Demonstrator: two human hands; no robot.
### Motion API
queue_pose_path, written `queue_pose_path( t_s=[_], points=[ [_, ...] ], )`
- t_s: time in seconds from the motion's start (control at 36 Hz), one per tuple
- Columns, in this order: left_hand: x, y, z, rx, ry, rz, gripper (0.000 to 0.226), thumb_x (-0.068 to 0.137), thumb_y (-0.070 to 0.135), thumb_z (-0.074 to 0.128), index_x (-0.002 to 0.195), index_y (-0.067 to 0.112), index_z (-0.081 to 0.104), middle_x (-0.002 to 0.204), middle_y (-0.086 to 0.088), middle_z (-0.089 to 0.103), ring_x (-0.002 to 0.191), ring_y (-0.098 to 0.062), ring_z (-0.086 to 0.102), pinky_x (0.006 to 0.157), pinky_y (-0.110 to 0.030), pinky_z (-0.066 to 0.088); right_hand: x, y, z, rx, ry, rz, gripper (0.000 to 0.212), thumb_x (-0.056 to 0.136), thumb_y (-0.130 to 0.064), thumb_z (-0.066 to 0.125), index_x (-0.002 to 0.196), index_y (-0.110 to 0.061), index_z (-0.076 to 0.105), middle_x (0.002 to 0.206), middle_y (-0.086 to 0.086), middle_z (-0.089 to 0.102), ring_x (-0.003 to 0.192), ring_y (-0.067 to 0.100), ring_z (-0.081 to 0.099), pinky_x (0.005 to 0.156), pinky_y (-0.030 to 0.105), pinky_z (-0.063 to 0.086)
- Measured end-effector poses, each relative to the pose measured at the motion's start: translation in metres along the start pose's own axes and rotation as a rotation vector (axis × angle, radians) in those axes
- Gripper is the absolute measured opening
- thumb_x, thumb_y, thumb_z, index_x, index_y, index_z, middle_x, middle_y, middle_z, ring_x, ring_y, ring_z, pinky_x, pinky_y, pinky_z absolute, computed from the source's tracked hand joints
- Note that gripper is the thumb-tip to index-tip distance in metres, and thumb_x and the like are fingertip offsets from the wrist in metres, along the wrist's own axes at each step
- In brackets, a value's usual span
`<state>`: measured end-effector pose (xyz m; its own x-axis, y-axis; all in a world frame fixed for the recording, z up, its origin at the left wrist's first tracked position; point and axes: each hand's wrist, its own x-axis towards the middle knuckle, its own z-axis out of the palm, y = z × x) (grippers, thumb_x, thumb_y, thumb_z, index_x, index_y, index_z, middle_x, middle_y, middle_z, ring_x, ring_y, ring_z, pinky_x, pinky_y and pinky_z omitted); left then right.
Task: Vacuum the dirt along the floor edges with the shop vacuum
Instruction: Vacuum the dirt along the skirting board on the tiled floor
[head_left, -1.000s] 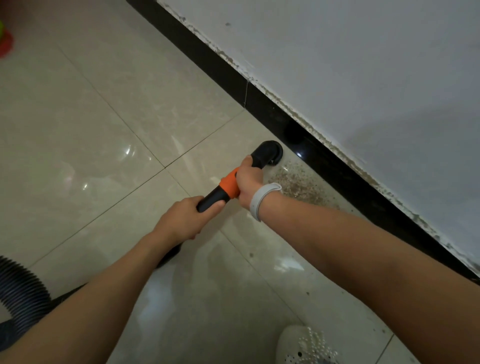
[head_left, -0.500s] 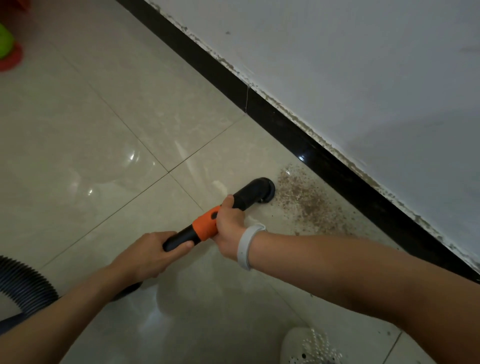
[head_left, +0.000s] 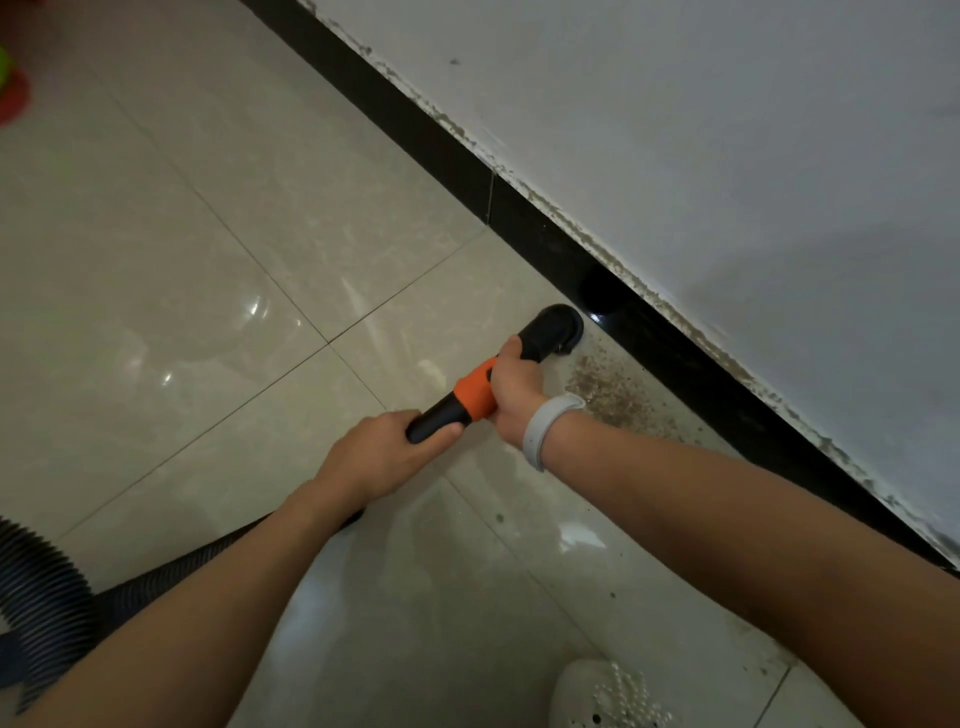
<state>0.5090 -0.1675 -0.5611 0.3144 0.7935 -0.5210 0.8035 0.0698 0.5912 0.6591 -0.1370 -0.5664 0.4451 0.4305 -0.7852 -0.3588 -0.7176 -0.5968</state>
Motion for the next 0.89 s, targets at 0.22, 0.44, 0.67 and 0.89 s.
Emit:
queue_pose_path(
  t_s=[0.22,0.44,0.67,0.89],
  points=[
    [0.013,0.017,0.009,-0.016,-0.038,0.019,0.051,0.084,0.067,0.051,0.080,0.017,0.058,0.062,0.000,0.059,0.057,-0.020,0.057,0.068,-0.043,0.055,0.007,-0.011,-0.014,0.006,0.062,-0.018,0.057,0.102,-0.045,0.032,0.131,0.002,0.045,0.122,0.019,0.059,0.108,0.035,0.059,0.097,0.045,0.048],
    [0.004,0.014,0.018,0.027,-0.078,0.055,0.042,0.085,0.064,0.053,0.081,0.023,0.057,0.065,0.001,0.058,0.058,-0.017,0.057,0.064,-0.039,0.052,0.010,0.008,-0.022,0.109,0.119,-0.012,0.055,0.101,-0.047,0.033,0.117,0.002,0.051,0.104,0.016,0.063,0.088,0.029,0.059,0.090,0.041,0.050],
    [-0.001,0.020,0.029,0.191,-0.103,0.126,0.044,0.085,0.065,0.050,0.080,0.021,0.054,0.068,0.001,0.057,0.062,-0.017,0.054,0.054,-0.028,0.035,0.009,0.027,-0.051,0.249,0.072,0.059,0.041,0.101,-0.043,0.037,0.088,-0.006,0.050,0.082,0.013,0.062,0.086,0.033,0.066,0.089,0.051,0.053],
    [0.002,0.034,0.050,0.169,-0.209,0.173,0.043,0.086,0.061,0.054,0.072,0.020,0.051,0.064,0.000,0.054,0.059,-0.017,0.050,0.055,-0.030,0.034,0.011,0.042,-0.089,0.358,0.137,0.108,0.033,0.103,-0.039,0.036,0.115,-0.008,0.041,0.079,0.009,0.053,0.072,0.027,0.062,0.088,0.048,0.054]
  ],
)
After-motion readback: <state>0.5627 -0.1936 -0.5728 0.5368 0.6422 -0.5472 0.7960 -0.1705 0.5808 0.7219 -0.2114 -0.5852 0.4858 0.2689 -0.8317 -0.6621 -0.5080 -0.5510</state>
